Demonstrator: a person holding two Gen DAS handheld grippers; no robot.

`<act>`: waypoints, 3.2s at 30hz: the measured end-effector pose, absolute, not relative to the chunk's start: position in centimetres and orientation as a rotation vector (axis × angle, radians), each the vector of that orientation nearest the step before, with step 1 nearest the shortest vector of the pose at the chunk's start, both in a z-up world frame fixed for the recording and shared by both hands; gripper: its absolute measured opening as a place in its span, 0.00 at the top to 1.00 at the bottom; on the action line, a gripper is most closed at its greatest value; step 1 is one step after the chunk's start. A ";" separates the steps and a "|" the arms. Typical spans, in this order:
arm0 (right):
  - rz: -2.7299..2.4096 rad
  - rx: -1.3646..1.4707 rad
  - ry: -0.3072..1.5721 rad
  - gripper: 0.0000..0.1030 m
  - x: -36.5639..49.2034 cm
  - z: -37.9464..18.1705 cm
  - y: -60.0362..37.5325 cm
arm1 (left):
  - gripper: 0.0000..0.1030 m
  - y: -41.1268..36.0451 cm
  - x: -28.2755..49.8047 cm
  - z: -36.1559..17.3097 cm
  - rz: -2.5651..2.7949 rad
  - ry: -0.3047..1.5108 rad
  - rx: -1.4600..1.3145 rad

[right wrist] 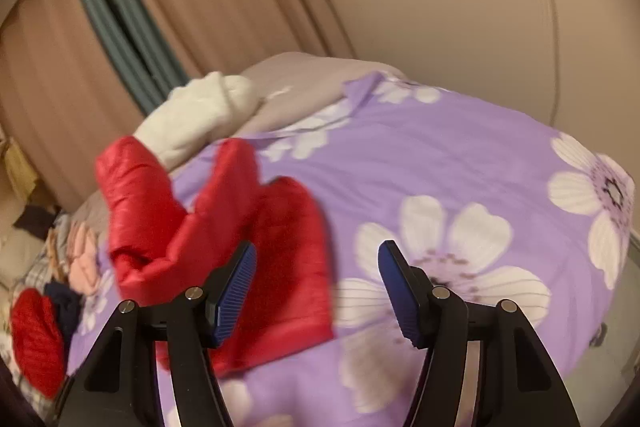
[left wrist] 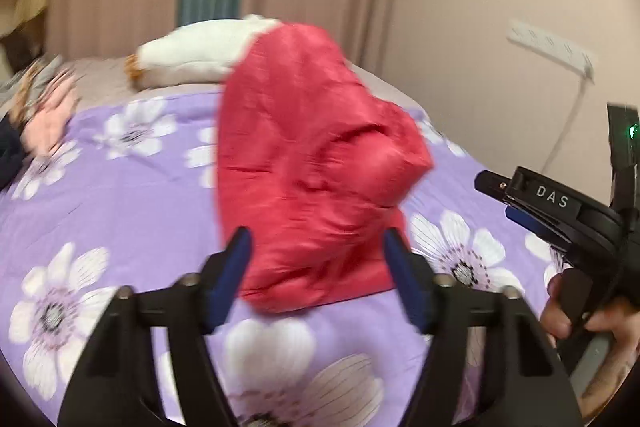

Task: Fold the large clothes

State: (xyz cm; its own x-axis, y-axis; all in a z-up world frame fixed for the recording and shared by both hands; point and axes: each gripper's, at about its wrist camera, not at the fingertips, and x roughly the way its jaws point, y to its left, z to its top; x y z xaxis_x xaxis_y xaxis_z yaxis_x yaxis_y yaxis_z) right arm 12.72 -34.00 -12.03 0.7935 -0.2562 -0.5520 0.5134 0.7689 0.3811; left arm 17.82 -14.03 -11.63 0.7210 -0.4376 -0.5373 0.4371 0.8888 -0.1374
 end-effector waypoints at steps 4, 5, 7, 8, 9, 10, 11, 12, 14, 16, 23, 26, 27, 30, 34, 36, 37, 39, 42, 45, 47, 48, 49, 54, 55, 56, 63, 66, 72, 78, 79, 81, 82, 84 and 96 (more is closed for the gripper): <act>-0.356 0.546 0.468 0.30 15.6 -9.9 -30.9 | 0.49 -10.1 18.2 -11.6 -0.334 0.609 -0.130; -0.312 0.529 0.461 0.28 17.1 -8.9 -29.5 | 0.49 -8.6 18.6 -11.7 -0.296 0.612 -0.166; -0.213 0.475 0.467 0.10 20.8 -7.4 -26.6 | 0.49 -6.0 19.4 -12.3 -0.253 0.623 -0.239; -0.184 0.445 0.482 0.09 22.5 -7.1 -25.1 | 0.49 -5.4 19.9 -12.4 -0.242 0.627 -0.252; -0.164 0.411 0.497 0.09 24.2 -7.0 -23.7 | 0.49 -4.6 20.2 -12.6 -0.217 0.634 -0.264; -0.153 0.366 0.521 0.09 25.9 -7.0 -22.2 | 0.49 -3.8 20.8 -12.8 -0.196 0.640 -0.271; -0.174 0.306 0.552 0.09 27.6 -7.4 -20.9 | 0.49 -3.4 21.1 -13.0 -0.174 0.651 -0.279; -0.227 0.257 0.586 0.13 29.0 -8.0 -20.1 | 0.49 -3.1 21.3 -12.9 -0.168 0.657 -0.283; -0.336 0.198 0.602 0.30 30.5 -9.5 -19.8 | 0.49 -3.0 21.5 -13.1 -0.144 0.654 -0.267; -0.359 0.205 0.574 0.56 30.5 -10.5 -20.8 | 0.49 -2.6 22.0 -12.9 -0.110 0.644 -0.239; -0.470 0.300 0.588 0.62 29.2 -11.7 -26.6 | 0.49 -2.6 23.4 -14.2 -0.124 0.660 -0.309; -0.520 0.326 0.614 0.62 28.4 -14.1 -28.8 | 0.49 -3.7 24.6 -14.9 -0.124 0.677 -0.301; -0.536 0.332 0.627 0.62 28.3 -15.1 -29.4 | 0.49 -4.0 24.9 -15.1 -0.124 0.681 -0.299; -0.574 0.353 0.648 0.62 28.1 -18.2 -30.8 | 0.49 -5.4 25.4 -15.9 -0.141 0.690 -0.291; -0.648 0.237 0.605 0.63 27.7 -21.7 -29.8 | 0.49 -7.1 26.3 -17.0 -0.149 0.718 -0.273; -0.639 0.265 0.567 0.63 27.1 -23.0 -29.7 | 0.49 -7.8 26.9 -17.4 -0.150 0.730 -0.268; -0.617 0.303 0.568 0.62 27.0 -23.2 -30.4 | 0.49 -8.1 27.1 -17.5 -0.153 0.732 -0.272; -0.579 0.384 0.569 0.62 26.6 -23.2 -31.4 | 0.49 -9.1 28.0 -17.4 -0.174 0.729 -0.277; -0.556 0.434 0.552 0.56 25.7 -22.8 -31.6 | 0.49 -11.8 29.9 -16.3 -0.194 0.706 -0.244; -0.554 0.453 0.606 0.47 24.8 -21.0 -31.9 | 0.49 -15.3 32.4 -14.8 -0.226 0.656 -0.221; -0.500 0.562 0.608 0.47 23.8 -19.8 -32.9 | 0.48 -18.0 34.5 -14.6 -0.194 0.647 -0.201; -0.472 0.633 0.599 0.45 23.3 -19.4 -33.5 | 0.49 -19.1 35.3 -14.8 -0.198 0.659 -0.193; -0.447 0.704 0.593 0.44 22.8 -19.3 -34.1 | 0.49 -20.3 36.1 -15.4 -0.223 0.683 -0.187; -0.462 0.752 0.599 0.44 21.5 -18.0 -34.2 | 0.48 -23.7 36.4 -18.8 -0.152 0.661 -0.084; -0.466 0.738 0.566 0.44 21.2 -17.0 -34.0 | 0.48 -23.4 36.4 -19.0 -0.144 0.651 -0.106; -0.469 0.733 0.533 0.44 21.1 -16.4 -34.1 | 0.48 -23.1 36.6 -19.3 -0.141 0.657 -0.132; -0.475 0.671 0.492 0.45 27.8 -15.7 -35.2 | 0.47 -21.7 39.9 -21.3 -0.100 0.749 -0.245; -0.515 0.610 0.573 0.45 31.1 -18.6 -35.7 | 0.47 -21.5 40.5 -22.3 -0.100 0.741 -0.274; -0.579 0.521 0.525 0.45 31.2 -23.3 -35.7 | 0.46 -23.0 39.3 -23.3 -0.081 0.622 -0.217; -0.569 0.551 0.492 0.45 31.0 -24.6 -35.9 | 0.43 -22.6 40.3 -24.6 -0.097 0.635 -0.257; -0.571 0.547 0.500 0.45 31.1 -24.5 -35.9 | 0.42 -22.6 40.4 -24.5 -0.093 0.642 -0.256; -0.580 0.539 0.512 0.45 31.6 -24.2 -36.0 | 0.36 -22.5 40.3 -23.9 -0.061 0.659 -0.236; -0.581 0.541 0.515 0.43 31.4 -23.8 -35.9 | 0.28 -22.3 40.3 -23.4 -0.038 0.680 -0.229; -0.561 0.556 0.545 0.38 30.8 -23.1 -36.0 | 0.26 -20.5 40.0 -22.2 -0.128 0.768 -0.272; -0.245 1.084 0.599 0.05 21.3 -23.0 -40.0 | 0.15 -12.5 36.3 -22.0 -0.483 0.998 -0.526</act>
